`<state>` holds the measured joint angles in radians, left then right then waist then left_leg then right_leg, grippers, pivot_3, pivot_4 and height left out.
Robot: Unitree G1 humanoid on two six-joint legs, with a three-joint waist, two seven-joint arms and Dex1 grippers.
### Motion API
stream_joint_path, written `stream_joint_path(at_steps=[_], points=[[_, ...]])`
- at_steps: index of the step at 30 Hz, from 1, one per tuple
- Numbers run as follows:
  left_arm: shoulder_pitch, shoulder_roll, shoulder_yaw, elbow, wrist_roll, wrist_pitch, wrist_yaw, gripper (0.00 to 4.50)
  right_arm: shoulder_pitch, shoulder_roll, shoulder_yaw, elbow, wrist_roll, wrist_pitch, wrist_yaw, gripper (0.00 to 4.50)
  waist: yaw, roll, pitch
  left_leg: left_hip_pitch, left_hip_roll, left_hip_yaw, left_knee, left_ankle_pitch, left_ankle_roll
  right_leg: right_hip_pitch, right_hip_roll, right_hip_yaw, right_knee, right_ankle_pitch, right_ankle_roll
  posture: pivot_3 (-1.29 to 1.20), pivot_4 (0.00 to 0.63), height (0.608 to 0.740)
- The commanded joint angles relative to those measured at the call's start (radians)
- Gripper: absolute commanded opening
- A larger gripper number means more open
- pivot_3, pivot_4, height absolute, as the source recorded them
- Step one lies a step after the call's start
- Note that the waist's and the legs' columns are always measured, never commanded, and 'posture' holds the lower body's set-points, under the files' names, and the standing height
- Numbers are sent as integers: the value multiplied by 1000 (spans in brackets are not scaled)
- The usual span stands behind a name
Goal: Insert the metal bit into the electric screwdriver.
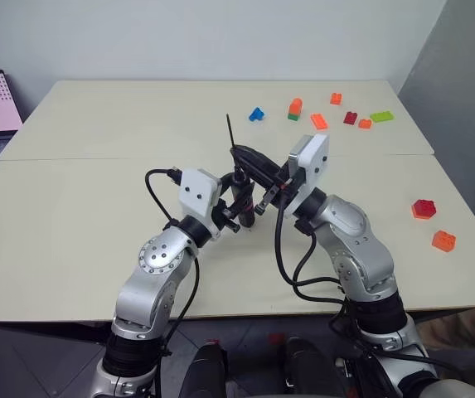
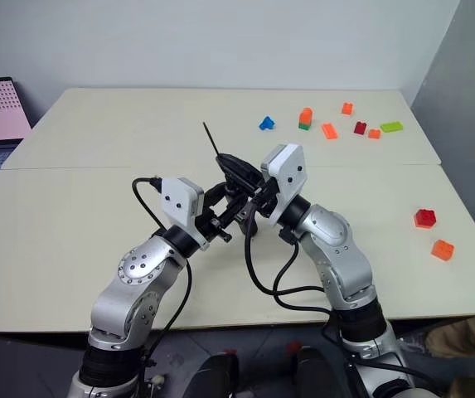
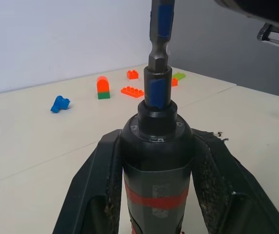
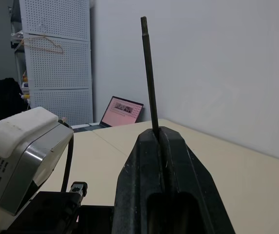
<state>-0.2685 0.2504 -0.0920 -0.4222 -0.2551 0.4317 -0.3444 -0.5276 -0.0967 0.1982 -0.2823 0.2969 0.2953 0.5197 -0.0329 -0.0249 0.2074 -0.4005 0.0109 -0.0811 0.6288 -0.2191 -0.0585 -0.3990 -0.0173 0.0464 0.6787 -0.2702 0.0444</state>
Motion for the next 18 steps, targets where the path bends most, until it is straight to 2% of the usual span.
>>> stream_joint_path(at_steps=[1,11,18], points=[[2,9,-6,-19,9,-1,-8,1642,-15,-1,4,-35,11,52,-15,0,0,0,0,0,0,0,0,0,0,0,0,0,0,0,0,0,150,740],[4,7,-13,-21,19,-8,-11,1642,-33,-23,7,-41,5,181,-40,0,0,0,-1,0,0,0,0,0,0,0,0,0,0,0,0,0,150,740],[-2,4,-6,-16,21,-6,-8,1641,-8,-27,-3,-41,1,191,-54,0,0,0,-1,1,0,0,0,0,0,1,0,0,0,0,0,0,150,740]])
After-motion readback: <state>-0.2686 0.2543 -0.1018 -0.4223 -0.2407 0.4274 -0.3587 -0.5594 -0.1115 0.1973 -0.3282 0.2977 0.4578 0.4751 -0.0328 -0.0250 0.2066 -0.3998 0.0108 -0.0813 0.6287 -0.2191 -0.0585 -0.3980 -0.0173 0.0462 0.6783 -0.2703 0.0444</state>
